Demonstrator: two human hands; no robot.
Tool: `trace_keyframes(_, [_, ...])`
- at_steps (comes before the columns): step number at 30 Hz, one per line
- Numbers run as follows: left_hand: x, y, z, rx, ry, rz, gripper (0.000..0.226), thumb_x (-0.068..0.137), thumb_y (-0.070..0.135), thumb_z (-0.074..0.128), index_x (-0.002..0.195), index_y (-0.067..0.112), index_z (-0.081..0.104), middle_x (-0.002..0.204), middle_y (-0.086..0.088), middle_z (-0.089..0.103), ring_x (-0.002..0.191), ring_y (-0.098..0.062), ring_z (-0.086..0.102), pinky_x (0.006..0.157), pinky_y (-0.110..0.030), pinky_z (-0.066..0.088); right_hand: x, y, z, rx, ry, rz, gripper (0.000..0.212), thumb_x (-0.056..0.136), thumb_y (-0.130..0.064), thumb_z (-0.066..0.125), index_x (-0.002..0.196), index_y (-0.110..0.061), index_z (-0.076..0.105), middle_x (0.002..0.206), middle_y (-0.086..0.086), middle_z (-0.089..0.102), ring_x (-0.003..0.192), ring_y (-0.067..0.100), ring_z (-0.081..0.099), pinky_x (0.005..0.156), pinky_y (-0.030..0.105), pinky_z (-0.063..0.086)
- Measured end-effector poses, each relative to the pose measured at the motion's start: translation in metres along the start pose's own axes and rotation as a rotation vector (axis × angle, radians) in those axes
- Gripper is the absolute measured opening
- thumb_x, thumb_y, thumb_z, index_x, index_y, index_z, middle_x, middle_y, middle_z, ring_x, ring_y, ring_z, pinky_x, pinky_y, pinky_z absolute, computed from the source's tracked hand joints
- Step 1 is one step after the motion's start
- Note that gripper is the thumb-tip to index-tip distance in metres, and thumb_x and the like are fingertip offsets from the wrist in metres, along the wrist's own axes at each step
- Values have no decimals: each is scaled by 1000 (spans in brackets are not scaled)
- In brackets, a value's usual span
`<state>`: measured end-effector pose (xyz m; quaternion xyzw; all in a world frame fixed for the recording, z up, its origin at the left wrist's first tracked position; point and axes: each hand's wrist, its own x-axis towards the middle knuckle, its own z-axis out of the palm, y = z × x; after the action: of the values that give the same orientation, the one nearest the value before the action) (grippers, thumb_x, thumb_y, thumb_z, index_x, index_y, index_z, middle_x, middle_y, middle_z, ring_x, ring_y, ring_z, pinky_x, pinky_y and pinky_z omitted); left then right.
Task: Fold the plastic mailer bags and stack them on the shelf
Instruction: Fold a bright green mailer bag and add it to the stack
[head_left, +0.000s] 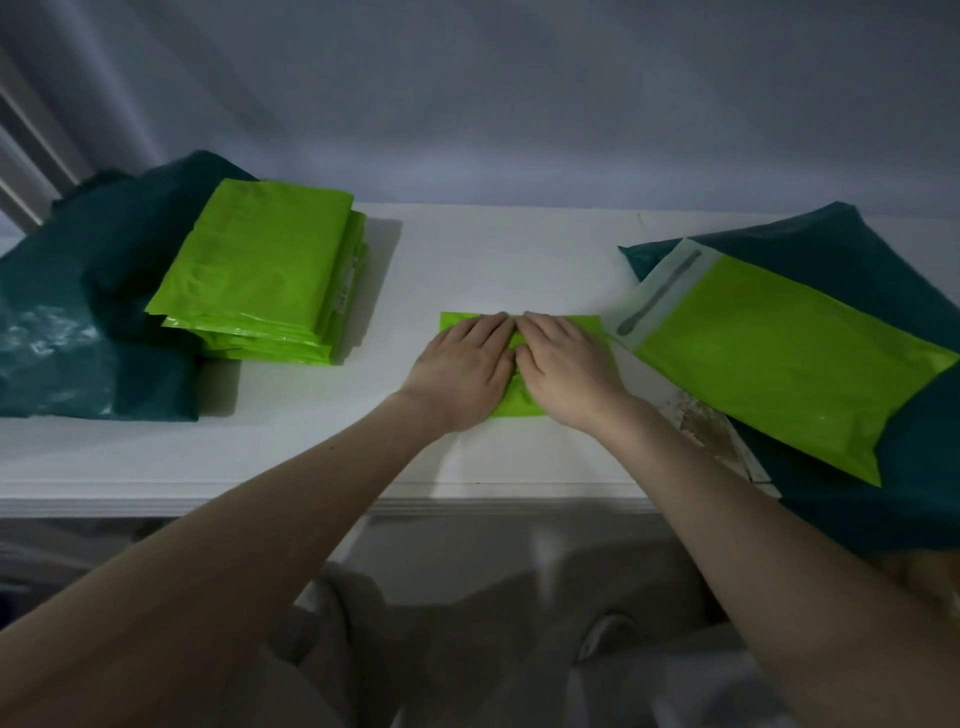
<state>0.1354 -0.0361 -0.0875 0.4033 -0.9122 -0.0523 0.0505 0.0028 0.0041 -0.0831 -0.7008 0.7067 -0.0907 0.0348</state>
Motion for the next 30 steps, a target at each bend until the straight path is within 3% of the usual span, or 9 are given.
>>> trace_keyframes(6, [1,0,1,-21,-6,-17,87,73,48,-13,148,17,22,154,0,23,141,-20,22,112,-33,17,-1,-1,-1,-7,-13,37,42,98,-26,29,139,-17,37,146,-2,35,137,16,28,110,37,22])
trace_keyframes(9, [0,0,-1,-74,-10,-64,66,86,45,5,146,25,24,153,2,24,141,-20,20,112,-37,16,-1,0,-5,24,-25,78,42,97,-30,32,137,-22,40,146,0,35,136,19,29,110,40,21])
trace_keyframes(13, [-2,-1,-6,-63,-24,-129,47,97,44,23,144,37,25,150,-2,24,139,-23,19,110,-44,14,-2,1,-10,22,-83,176,45,96,-41,32,139,-33,37,146,3,31,137,21,27,109,55,17])
trace_keyframes(17, [-1,-1,-1,-59,-52,-145,51,97,44,19,148,34,15,154,-6,16,143,-25,10,113,-48,7,-5,2,-12,-21,-64,233,46,94,-51,32,139,-43,33,146,10,31,136,27,28,107,55,21])
trace_keyframes(21, [-1,-1,4,-176,-60,-190,60,98,43,22,151,20,4,158,-11,3,146,-26,-1,116,-43,-1,-9,1,-5,-8,-109,223,51,96,-52,22,146,-42,15,157,12,8,145,27,6,112,60,6])
trace_keyframes(24, [-2,0,3,-229,-72,-206,62,98,44,22,150,21,-3,158,-11,-5,146,-23,-7,116,-39,-6,-10,3,-3,-5,-115,247,57,95,-57,19,148,-38,7,158,11,1,146,30,0,113,60,4])
trace_keyframes(30, [-1,-2,-1,-343,-16,-224,63,97,45,30,150,27,3,159,-5,-4,146,-17,-7,117,-38,-7,-6,7,-3,-19,-121,293,64,92,-64,18,148,-36,6,158,13,3,146,28,1,113,58,9])
